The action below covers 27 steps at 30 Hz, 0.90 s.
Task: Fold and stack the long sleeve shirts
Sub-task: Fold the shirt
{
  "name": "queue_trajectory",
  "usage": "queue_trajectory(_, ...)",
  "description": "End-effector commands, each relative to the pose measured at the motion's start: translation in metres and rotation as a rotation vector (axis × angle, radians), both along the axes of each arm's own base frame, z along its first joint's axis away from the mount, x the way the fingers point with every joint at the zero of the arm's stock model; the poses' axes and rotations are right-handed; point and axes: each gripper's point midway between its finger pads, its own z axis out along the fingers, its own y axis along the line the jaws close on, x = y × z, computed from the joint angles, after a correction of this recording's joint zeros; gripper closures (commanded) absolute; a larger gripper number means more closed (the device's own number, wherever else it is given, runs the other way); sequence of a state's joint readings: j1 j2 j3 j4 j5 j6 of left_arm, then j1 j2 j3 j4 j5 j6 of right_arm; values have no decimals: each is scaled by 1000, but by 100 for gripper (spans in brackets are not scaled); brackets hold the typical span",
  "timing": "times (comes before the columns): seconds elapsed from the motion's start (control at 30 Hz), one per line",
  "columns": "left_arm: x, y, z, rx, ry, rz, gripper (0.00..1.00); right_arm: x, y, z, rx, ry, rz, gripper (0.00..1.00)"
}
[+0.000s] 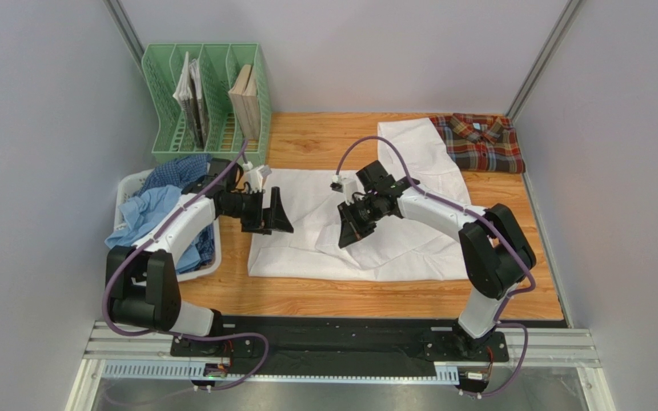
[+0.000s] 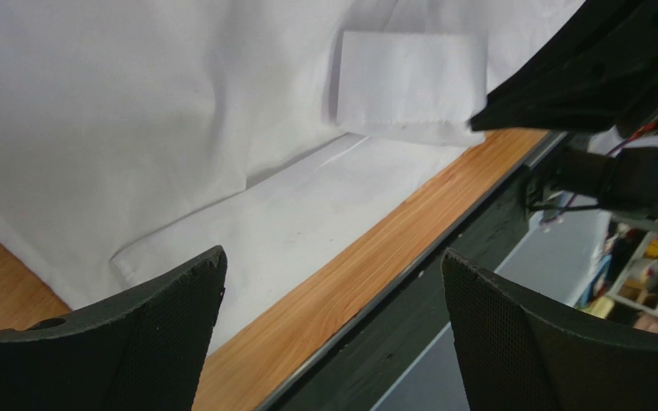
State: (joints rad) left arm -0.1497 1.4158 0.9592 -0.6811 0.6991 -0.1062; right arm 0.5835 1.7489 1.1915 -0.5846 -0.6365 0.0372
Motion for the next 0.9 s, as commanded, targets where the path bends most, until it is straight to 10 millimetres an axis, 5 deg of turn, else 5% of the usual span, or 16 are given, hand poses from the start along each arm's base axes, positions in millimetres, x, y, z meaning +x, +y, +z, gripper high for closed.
queue_trajectory(0.0, 24, -24, 16, -198, 111, 196, 1, 16, 10, 5, -26, -152, -5, 100)
queue_trajectory(0.37, 29, -66, -14, -229, 354, 386, 1, 27, 31, 2, -103, -282, -3, 97)
queue_trajectory(0.5, 32, -77, -24, -162, 401, 393, 1, 16, 37, 5, -82, -273, 35, 97)
queue_trajectory(0.7, 27, -95, -35, -171, 451, 377, 1, -13, 52, 16, -29, -345, 187, 75)
queue_trajectory(0.87, 16, -105, -43, -172, 474, 346, 1, -26, 67, 12, -34, -379, 260, 72)
